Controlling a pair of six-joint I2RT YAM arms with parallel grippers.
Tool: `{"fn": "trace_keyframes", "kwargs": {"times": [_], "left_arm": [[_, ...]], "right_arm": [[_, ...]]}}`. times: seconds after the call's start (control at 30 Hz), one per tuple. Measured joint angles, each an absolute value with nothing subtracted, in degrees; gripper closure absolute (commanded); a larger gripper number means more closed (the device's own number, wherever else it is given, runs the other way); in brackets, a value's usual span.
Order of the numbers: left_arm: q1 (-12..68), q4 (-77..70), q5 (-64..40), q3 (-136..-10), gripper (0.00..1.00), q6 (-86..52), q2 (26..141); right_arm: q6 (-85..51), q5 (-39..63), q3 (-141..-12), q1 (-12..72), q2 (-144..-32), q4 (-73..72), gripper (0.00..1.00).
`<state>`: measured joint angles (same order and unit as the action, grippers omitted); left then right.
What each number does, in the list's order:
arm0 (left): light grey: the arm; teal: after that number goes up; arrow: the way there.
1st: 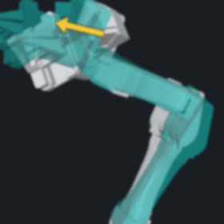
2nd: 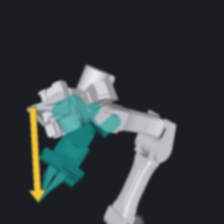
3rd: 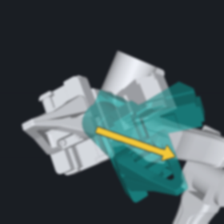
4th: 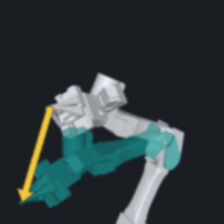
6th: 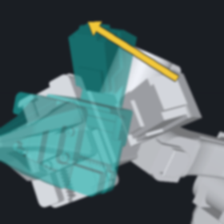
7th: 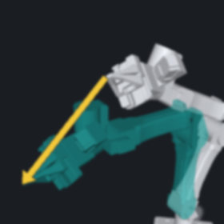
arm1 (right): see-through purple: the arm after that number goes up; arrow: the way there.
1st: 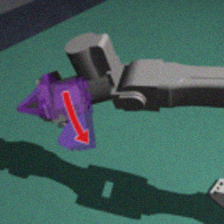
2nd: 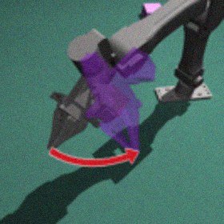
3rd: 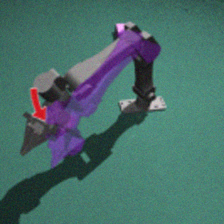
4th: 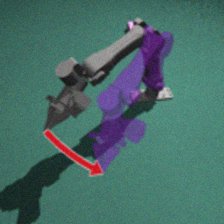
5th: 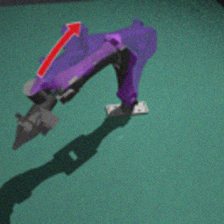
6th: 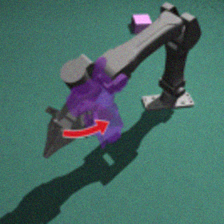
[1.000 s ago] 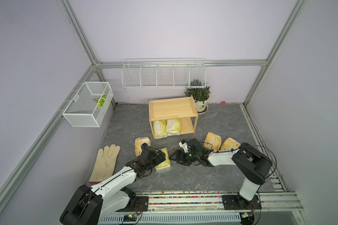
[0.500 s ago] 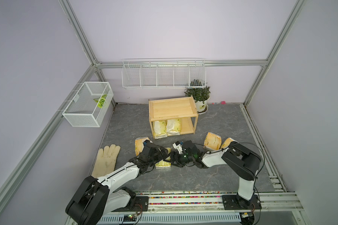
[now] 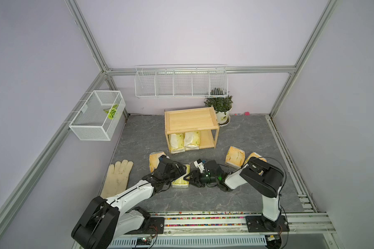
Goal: Place the tissue boxes on the shelf by color
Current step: Pick up the box of tissues from the center of the board.
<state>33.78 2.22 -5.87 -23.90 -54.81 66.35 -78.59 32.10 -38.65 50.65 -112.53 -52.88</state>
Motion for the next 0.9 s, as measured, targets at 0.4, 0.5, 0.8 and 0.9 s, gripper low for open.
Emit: {"fn": "trace_keyframes", "kwargs": {"times": [0.4, 0.5, 0.8, 0.9], "left_arm": [[33.8, 8.8, -5.4, -26.6, 0.0, -53.3, 62.6], [33.8, 12.5, -3.5, -30.8, 0.0, -52.1, 60.4], [33.8, 21.8, 2.8, -44.8, 0.0, -46.7, 55.3], [33.8, 23.9, 3.7, -47.5, 0.0, -45.2, 55.3]], "right_arm": [[-78.4, 30.4, -34.8, 50.5, -109.3, -53.0, 0.79], [-78.3, 29.6, -32.4, 49.8, -105.1, -51.9, 0.8], [-72.2, 27.4, -29.3, 42.3, -87.7, -37.7, 0.82], [-67.8, 25.7, -30.2, 38.6, -80.7, -28.1, 0.82]]}}
